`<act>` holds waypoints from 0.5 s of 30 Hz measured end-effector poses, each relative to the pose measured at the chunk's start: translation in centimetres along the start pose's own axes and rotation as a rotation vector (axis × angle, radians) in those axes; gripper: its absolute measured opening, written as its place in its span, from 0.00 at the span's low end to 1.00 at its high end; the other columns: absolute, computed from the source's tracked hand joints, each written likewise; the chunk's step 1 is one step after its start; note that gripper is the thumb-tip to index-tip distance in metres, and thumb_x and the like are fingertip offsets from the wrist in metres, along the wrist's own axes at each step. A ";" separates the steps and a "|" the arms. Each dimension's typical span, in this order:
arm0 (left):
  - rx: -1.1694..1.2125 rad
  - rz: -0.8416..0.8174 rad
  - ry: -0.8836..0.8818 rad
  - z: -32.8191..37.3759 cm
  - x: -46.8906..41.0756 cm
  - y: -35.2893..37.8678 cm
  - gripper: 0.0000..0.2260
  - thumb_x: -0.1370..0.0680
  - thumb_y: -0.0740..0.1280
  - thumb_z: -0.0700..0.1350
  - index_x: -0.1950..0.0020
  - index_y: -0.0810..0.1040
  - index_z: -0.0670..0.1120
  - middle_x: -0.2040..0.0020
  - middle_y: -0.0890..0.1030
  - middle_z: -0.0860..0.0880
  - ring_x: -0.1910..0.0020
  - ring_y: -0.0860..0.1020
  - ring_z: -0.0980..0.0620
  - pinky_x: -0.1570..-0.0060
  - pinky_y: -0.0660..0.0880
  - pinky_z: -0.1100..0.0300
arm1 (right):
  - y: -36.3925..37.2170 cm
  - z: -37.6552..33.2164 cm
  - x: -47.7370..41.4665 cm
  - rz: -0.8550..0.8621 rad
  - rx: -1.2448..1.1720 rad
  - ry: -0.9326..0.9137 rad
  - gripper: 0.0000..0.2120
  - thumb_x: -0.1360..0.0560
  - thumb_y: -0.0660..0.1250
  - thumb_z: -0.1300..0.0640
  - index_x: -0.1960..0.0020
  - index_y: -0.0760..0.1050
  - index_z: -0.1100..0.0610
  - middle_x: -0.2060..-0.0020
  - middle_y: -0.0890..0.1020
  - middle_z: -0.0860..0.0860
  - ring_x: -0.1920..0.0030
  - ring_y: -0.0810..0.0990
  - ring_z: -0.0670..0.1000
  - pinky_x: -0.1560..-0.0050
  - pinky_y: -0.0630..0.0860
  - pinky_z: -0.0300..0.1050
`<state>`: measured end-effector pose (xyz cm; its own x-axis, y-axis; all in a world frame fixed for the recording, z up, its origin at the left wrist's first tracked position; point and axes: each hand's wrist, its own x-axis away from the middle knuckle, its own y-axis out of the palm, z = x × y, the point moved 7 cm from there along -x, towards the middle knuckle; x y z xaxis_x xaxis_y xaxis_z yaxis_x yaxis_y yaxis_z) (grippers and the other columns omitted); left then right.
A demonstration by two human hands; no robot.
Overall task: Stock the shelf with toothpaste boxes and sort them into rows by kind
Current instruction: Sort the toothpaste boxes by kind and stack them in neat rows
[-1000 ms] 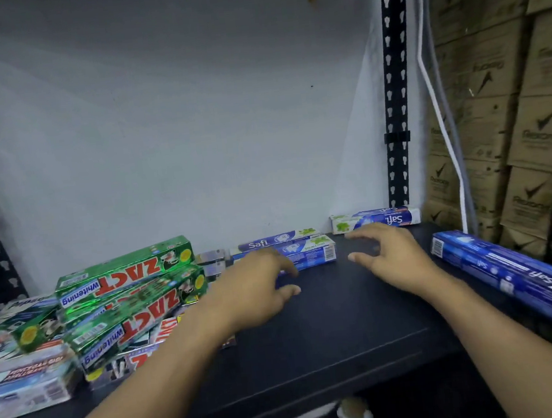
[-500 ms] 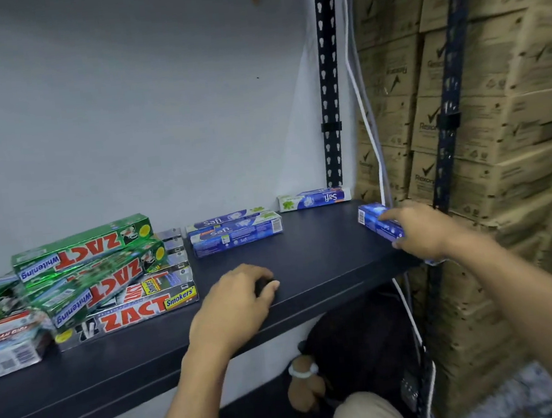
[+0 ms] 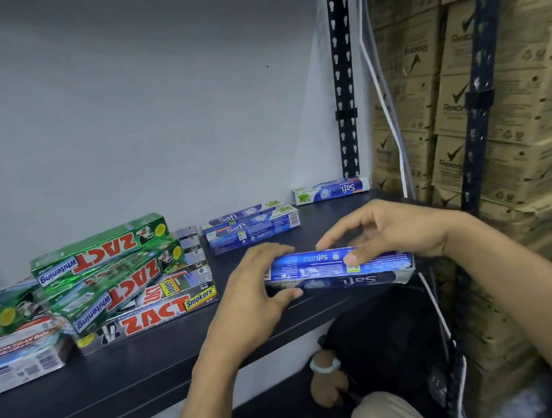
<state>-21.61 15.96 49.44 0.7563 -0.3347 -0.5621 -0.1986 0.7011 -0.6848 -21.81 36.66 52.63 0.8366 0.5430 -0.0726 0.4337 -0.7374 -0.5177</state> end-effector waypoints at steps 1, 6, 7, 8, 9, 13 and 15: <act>0.003 0.017 -0.011 -0.2 0.0 -0.2 0.26 0.29 0.78 0.47 0.34 0.74 0.59 0.37 0.74 0.64 0.38 0.71 0.70 0.39 0.66 0.73 | 0.0 0.0 -0.5 -0.010 -0.005 -0.004 0.19 0.27 0.73 0.67 0.37 0.80 0.56 0.40 0.83 0.53 0.38 0.81 0.55 0.34 0.75 0.52; 0.077 0.063 -0.120 -0.9 0.2 -0.9 0.19 0.25 0.75 0.49 0.37 0.74 0.60 0.42 0.73 0.63 0.41 0.70 0.70 0.46 0.64 0.79 | -1.6 0.8 -1.8 0.134 -0.036 -0.072 0.15 0.26 0.73 0.64 0.40 0.82 0.56 0.44 0.85 0.52 0.39 0.82 0.51 0.34 0.75 0.49; 0.075 0.071 -0.133 -1.0 0.2 -0.9 0.18 0.24 0.74 0.49 0.37 0.73 0.60 0.42 0.72 0.63 0.40 0.69 0.71 0.46 0.64 0.79 | -2.1 1.1 -1.9 0.200 -0.011 -0.082 0.14 0.26 0.74 0.61 0.41 0.83 0.54 0.46 0.86 0.51 0.40 0.82 0.50 0.34 0.75 0.50; 0.073 0.085 -0.143 -1.0 0.2 -1.0 0.18 0.23 0.73 0.50 0.36 0.73 0.60 0.41 0.71 0.63 0.40 0.68 0.72 0.46 0.64 0.79 | -2.4 1.4 -1.8 0.261 0.011 -0.087 0.12 0.25 0.74 0.59 0.42 0.83 0.53 0.47 0.86 0.50 0.41 0.83 0.49 0.33 0.75 0.51; 0.077 0.099 -0.157 -1.1 0.3 -1.1 0.18 0.23 0.72 0.50 0.36 0.72 0.60 0.40 0.70 0.63 0.40 0.67 0.73 0.47 0.63 0.80 | -2.6 1.6 -1.7 0.304 0.024 -0.092 0.11 0.25 0.74 0.57 0.43 0.84 0.51 0.47 0.86 0.48 0.42 0.83 0.47 0.33 0.75 0.51; 0.142 0.143 -0.226 -1.1 0.5 -1.4 0.15 0.22 0.70 0.52 0.39 0.69 0.60 0.41 0.69 0.67 0.43 0.65 0.79 0.51 0.64 0.78 | -1.3 3.0 -0.8 0.332 0.164 -0.127 0.21 0.30 0.79 0.53 0.39 0.81 0.43 0.39 0.80 0.39 0.36 0.76 0.39 0.34 0.73 0.43; 0.152 0.174 -0.236 -1.2 0.6 -1.5 0.14 0.22 0.70 0.54 0.40 0.70 0.60 0.42 0.70 0.65 0.43 0.66 0.77 0.51 0.66 0.77 | -0.5 3.8 -0.7 0.393 0.256 -0.132 0.28 0.32 0.81 0.53 0.36 0.77 0.38 0.38 0.76 0.35 0.34 0.72 0.38 0.35 0.73 0.40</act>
<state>-21.62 13.91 49.60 0.8463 -0.0585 -0.5294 -0.2561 0.8269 -0.5007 -23.85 38.20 49.65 0.8639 0.3017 -0.4033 -0.0168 -0.7830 -0.6217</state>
